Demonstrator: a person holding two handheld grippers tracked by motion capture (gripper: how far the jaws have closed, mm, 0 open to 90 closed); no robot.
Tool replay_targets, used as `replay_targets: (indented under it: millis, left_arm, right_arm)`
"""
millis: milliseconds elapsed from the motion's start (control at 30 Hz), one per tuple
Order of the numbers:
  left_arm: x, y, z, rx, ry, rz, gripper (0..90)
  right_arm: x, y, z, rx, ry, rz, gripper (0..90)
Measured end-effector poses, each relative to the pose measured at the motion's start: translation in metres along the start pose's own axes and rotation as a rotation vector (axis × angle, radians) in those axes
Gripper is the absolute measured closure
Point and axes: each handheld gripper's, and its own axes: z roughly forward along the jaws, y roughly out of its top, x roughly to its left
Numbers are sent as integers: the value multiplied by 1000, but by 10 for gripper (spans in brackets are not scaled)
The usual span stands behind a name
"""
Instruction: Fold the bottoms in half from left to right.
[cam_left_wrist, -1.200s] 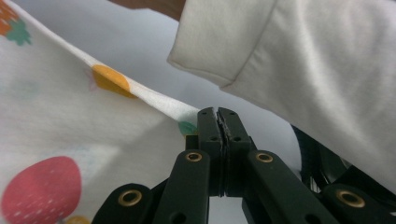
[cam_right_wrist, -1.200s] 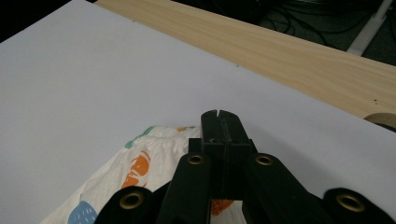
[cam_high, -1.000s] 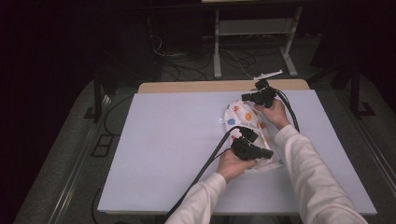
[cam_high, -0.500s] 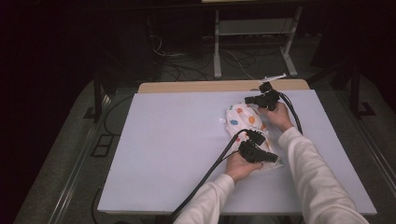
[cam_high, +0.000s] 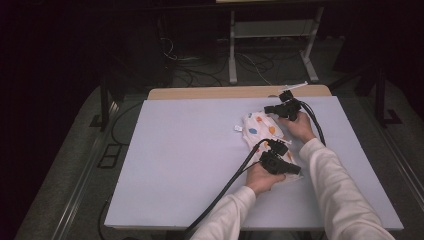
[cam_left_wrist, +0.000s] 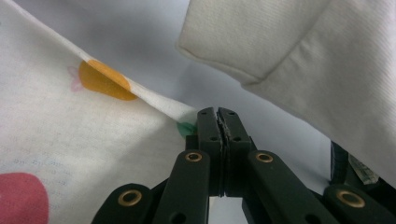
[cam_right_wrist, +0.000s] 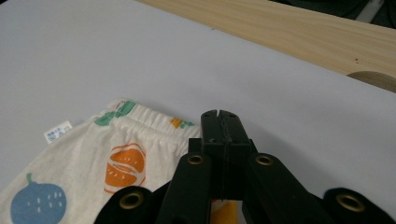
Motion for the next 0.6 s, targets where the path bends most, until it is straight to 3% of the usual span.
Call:
replay_targets:
  millis: [467,600]
  left_arm:
    - [2,-1,9,5,-13,-41,856]
    - [1,-1,9,3,-33,-49,707]
  right_arm:
    - [-2,-5,-2,25,-17,-2,873]
    - [-1,-3,-7,25,-28,-11,844]
